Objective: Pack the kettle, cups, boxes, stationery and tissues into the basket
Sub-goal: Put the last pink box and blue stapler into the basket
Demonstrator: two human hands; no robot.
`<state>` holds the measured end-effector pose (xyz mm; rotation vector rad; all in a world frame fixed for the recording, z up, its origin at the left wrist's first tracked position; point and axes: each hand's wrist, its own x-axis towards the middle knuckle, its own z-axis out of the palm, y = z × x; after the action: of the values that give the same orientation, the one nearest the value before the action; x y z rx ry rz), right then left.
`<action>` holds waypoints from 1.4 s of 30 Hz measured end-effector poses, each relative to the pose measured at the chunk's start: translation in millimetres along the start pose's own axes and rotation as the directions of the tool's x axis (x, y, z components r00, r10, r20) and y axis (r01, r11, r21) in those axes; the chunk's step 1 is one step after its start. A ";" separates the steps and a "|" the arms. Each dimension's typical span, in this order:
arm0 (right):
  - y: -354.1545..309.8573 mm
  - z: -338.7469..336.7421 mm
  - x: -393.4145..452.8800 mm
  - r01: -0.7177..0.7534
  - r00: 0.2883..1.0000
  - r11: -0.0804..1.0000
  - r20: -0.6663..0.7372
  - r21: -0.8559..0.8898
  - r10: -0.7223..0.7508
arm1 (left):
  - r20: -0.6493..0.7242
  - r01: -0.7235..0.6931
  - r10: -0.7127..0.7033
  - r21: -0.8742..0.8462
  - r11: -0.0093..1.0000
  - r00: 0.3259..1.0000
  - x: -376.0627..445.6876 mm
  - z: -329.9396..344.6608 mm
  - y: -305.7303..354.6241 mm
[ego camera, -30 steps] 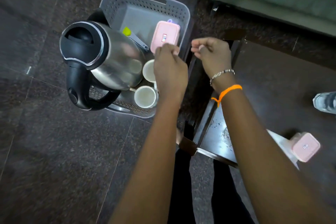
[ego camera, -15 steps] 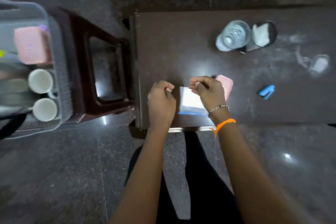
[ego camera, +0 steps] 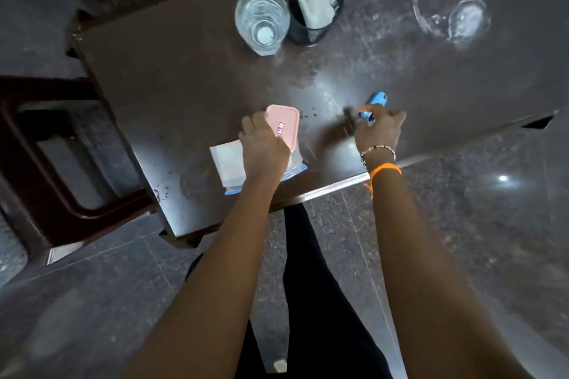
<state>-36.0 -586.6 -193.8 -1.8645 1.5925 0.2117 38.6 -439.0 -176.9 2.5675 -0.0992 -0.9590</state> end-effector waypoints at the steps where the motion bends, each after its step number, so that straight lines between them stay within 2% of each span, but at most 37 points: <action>1: 2.8 0.1 6.2 -0.016 1.000 0.999 -0.001 -0.042 0.016 | 0.011 0.030 -0.031 0.036 0.999 0.999 3.8 4.4 1.6; 3: 7.9 2.4 17.1 -0.026 0.998 0.993 0.047 -0.117 0.031 | 0.050 0.081 -0.085 0.073 0.994 0.995 10.3 11.2 3.9; 6: 10.7 7.3 30.2 -0.017 0.988 0.989 0.152 -0.147 0.039 | 0.089 0.038 -0.051 0.138 0.990 0.995 18.8 17.3 4.3; 8: 10.1 11.8 33.8 0.005 0.983 0.983 0.181 -0.183 0.028 | 0.056 0.016 -0.024 0.138 0.990 0.998 23.8 18.2 3.6; 13: 2.6 23.6 25.4 0.148 0.961 0.965 0.261 -0.214 -0.090 | 0.001 0.068 -0.068 0.076 0.995 0.998 32.9 16.3 -1.0; 16: -3.1 26.7 14.0 0.209 0.953 0.965 0.253 -0.157 -0.165 | -0.036 0.075 -0.076 -0.026 0.997 0.996 29.8 11.5 -0.9; 18: -10.8 26.0 2.2 0.231 0.954 0.971 0.207 -0.055 -0.216 | -0.071 0.086 -0.095 -0.128 0.988 0.993 25.3 3.4 -3.1; 20: -21.6 25.2 -12.7 0.248 0.947 0.967 0.192 0.064 -0.256 | -0.107 0.101 -0.133 -0.256 0.961 0.985 19.6 -10.0 -12.3; 22: -34.3 25.3 -28.7 0.287 0.928 0.952 0.217 0.106 -0.304 | -0.124 0.114 -0.179 -0.410 0.905 0.976 12.5 -25.6 -27.8; 26: -66.8 35.3 -67.8 0.379 0.861 0.913 0.305 0.151 -0.407 | -0.144 0.140 -0.308 -0.661 0.737 0.940 -8.0 -65.0 -71.6; 31: -116.1 65.3 -134.6 0.497 0.724 0.845 0.443 0.198 -0.529 | -0.266 0.074 -0.456 -0.796 0.601 0.849 -35.8 -118.6 -139.2; 36: -166.6 107.8 -209.5 0.565 0.555 0.786 0.590 0.250 -0.586 | -0.393 -0.030 -0.492 -0.803 0.595 0.776 -69.3 -171.3 -207.0; 39: -190.5 133.6 -249.6 0.595 0.491 0.755 0.619 0.275 -0.612 | -0.407 -0.028 -0.525 -0.809 0.587 0.747 -78.6 -199.6 -241.4; 42: -215.2 162.2 -290.7 0.599 0.447 0.741 0.641 0.303 -0.624 | -0.457 -0.048 -0.571 -0.807 0.589 0.682 -80.1 -237.8 -275.7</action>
<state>139.9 -248.5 -84.5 -1.8639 0.3188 0.5033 110.9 -88.8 -71.4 1.9110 0.8112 0.0225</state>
